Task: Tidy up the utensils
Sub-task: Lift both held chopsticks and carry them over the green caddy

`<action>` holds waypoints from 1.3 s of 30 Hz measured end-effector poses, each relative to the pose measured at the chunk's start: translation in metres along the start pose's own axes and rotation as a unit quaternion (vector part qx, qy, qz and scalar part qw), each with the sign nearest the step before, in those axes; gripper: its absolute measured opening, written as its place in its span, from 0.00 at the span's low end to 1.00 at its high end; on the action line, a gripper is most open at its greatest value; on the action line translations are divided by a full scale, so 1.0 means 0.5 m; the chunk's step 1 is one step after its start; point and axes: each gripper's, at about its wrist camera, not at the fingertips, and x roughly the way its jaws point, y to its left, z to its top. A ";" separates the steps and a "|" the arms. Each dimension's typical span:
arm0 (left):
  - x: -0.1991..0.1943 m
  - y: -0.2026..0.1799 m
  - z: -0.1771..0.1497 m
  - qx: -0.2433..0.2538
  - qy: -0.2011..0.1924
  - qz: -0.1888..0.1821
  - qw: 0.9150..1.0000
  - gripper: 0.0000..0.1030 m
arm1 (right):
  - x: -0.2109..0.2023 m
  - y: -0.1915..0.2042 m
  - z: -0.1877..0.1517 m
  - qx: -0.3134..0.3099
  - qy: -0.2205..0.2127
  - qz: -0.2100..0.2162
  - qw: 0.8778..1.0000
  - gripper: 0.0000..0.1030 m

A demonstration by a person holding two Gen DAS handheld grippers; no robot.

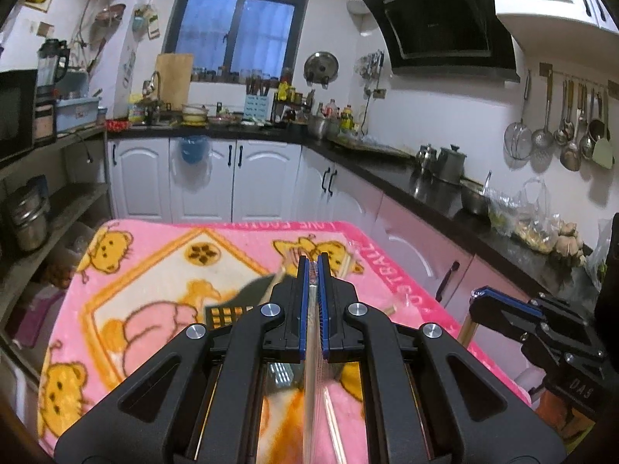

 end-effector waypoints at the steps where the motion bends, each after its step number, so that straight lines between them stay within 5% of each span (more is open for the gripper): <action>1: -0.003 0.003 0.009 0.000 -0.006 0.001 1.000 0.02 | 0.001 0.001 0.005 -0.001 -0.002 0.000 1.000 0.05; 23: -0.017 0.038 0.151 0.013 -0.092 0.038 0.995 0.02 | 0.059 0.009 0.117 -0.018 -0.039 0.002 0.999 0.05; 39: 0.080 0.066 0.190 0.002 -0.117 0.077 0.990 0.02 | 0.115 -0.040 0.178 -0.021 -0.071 -0.047 0.996 0.05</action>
